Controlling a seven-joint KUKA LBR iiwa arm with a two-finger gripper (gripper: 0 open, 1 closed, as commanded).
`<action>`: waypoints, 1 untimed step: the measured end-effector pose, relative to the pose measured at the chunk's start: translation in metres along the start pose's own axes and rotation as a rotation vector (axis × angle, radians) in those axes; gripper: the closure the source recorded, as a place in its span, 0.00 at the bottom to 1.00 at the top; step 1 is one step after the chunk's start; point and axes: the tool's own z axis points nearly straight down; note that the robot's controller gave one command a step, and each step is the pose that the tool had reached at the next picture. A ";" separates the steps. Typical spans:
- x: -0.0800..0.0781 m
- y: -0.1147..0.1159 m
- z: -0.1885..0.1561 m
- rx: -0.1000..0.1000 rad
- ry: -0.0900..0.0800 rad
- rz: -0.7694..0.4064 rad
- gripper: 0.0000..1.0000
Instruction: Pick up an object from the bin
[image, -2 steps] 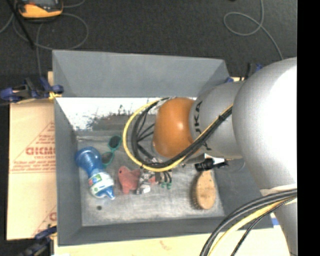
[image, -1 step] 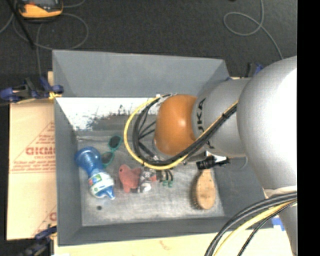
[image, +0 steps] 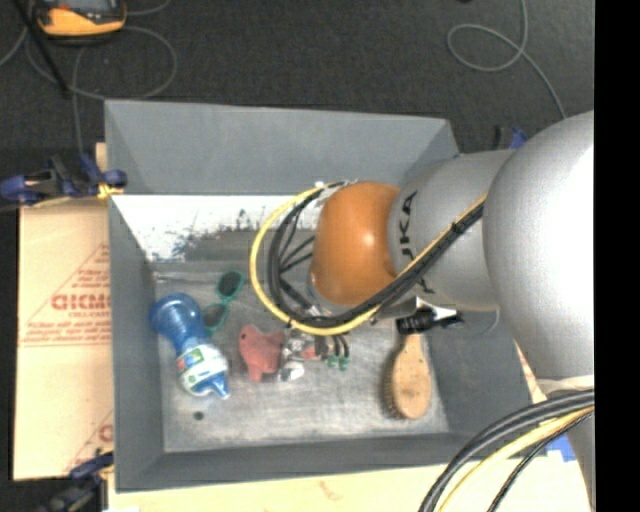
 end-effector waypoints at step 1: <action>0.000 0.000 -0.011 0.000 -0.002 0.000 1.00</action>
Offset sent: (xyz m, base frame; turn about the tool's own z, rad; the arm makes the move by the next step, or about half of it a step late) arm 0.0001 0.0000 0.0813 0.0000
